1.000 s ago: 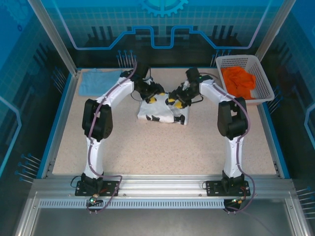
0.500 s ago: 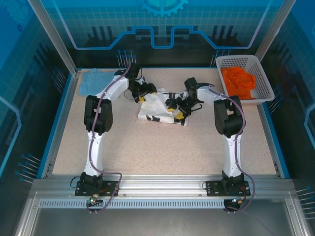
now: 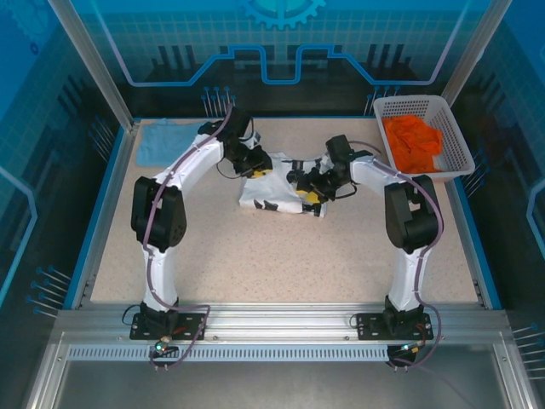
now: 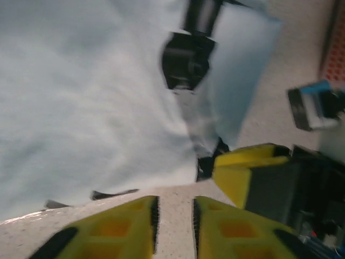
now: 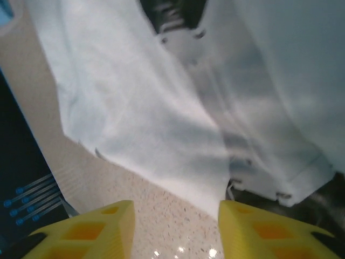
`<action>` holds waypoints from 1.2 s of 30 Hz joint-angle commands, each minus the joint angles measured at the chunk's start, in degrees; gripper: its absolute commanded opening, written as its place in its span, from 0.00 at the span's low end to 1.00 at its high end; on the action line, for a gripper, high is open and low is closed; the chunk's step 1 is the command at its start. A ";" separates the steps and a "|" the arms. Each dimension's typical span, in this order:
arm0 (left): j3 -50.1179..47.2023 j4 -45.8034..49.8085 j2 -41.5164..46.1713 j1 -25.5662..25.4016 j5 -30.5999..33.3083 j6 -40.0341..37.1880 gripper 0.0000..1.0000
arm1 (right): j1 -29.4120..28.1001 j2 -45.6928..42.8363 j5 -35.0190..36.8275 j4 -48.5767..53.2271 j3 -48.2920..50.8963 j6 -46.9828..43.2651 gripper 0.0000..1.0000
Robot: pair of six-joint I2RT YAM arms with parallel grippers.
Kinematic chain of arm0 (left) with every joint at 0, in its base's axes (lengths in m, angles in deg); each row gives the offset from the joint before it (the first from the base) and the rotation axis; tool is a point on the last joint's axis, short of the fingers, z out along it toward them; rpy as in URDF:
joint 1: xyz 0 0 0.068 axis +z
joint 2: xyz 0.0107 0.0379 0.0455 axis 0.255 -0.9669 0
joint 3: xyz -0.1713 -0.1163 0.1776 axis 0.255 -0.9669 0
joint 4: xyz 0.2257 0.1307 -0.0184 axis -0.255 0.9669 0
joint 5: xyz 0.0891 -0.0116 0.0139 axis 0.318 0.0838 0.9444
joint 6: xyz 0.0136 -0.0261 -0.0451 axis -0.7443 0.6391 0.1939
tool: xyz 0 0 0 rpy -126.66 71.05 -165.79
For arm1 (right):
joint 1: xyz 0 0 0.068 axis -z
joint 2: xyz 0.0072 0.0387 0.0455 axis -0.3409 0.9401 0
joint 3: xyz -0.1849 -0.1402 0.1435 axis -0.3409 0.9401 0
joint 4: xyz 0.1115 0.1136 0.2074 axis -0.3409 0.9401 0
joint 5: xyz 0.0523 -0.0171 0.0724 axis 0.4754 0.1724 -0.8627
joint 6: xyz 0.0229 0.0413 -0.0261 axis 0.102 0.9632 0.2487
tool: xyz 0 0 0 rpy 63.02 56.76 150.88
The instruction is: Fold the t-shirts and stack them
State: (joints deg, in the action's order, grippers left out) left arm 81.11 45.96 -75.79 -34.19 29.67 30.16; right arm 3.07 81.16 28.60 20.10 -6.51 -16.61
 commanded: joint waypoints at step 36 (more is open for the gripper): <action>-18.11 -12.37 0.81 15.87 -5.89 0.77 0.73 | 4.31 2.14 -4.80 -0.11 5.62 -5.02 0.50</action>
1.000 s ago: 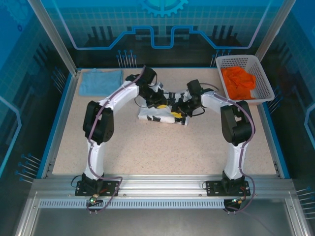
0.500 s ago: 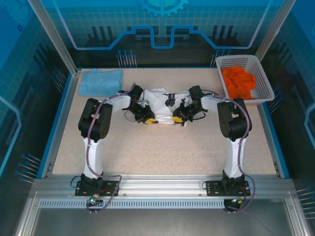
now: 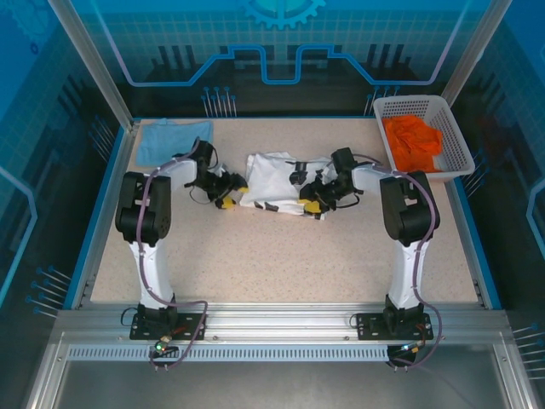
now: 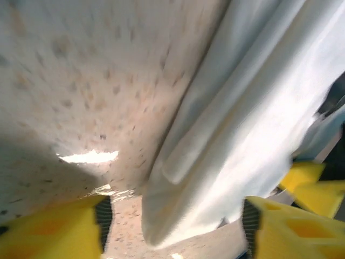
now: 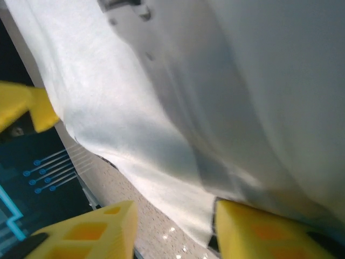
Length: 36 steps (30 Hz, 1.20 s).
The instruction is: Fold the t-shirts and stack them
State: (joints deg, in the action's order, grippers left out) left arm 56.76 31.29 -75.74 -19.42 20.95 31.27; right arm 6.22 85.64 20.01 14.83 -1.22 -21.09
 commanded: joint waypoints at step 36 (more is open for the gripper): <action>49.14 8.84 -31.44 -11.35 23.62 -14.25 0.09 | 5.65 -30.53 4.10 20.44 7.11 -0.96 0.70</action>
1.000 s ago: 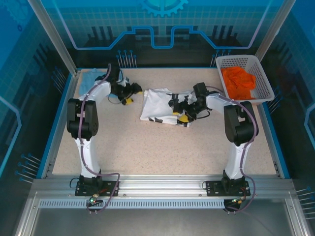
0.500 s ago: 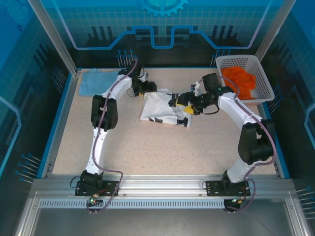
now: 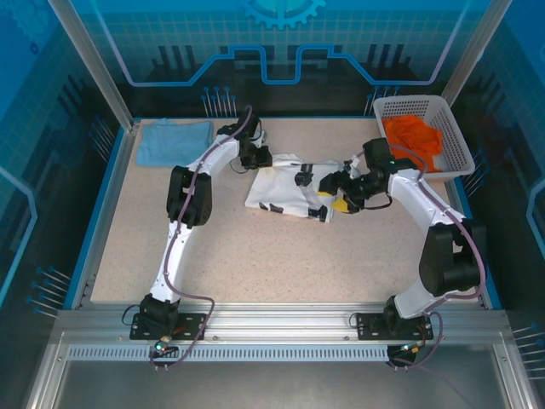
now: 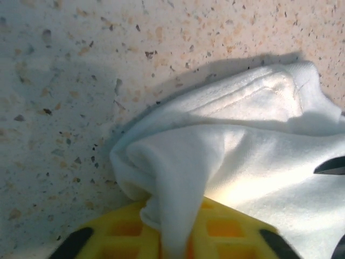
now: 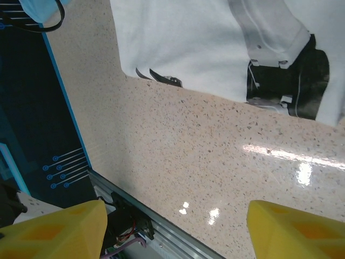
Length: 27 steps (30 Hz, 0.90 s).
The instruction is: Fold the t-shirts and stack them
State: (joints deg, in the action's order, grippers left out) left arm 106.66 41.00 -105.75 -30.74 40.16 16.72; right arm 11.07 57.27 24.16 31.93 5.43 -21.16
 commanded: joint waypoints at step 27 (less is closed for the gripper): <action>13.77 7.28 12.25 9.52 18.29 -25.52 0.00 | 3.14 -11.71 5.97 10.78 4.87 3.71 0.69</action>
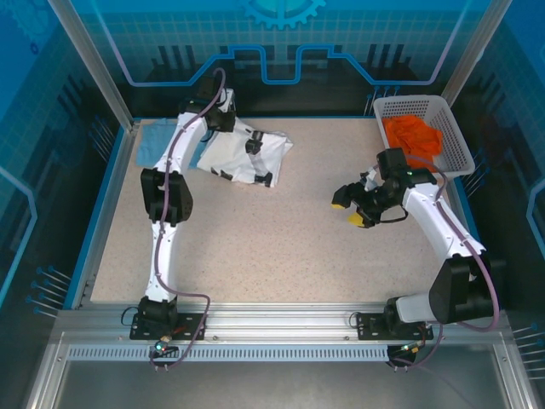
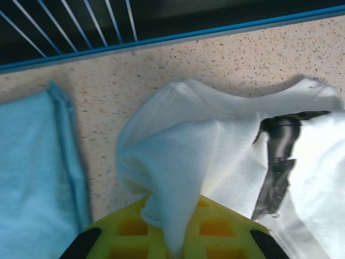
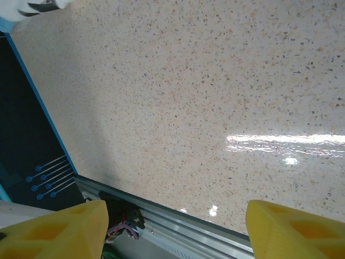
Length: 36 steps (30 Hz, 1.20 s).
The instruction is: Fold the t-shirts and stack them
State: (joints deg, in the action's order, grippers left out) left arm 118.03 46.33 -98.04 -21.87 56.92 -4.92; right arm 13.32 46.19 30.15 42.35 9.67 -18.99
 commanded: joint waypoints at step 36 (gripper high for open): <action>4.41 2.37 12.36 13.84 -2.99 -6.64 0.00 | -2.22 4.83 -0.31 0.18 -3.62 3.77 0.69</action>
State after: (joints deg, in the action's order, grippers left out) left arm 120.04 49.52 -89.01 -8.88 56.49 -12.03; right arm 11.92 50.08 30.15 41.32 7.94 -15.74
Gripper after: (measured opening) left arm 0.097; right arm 0.689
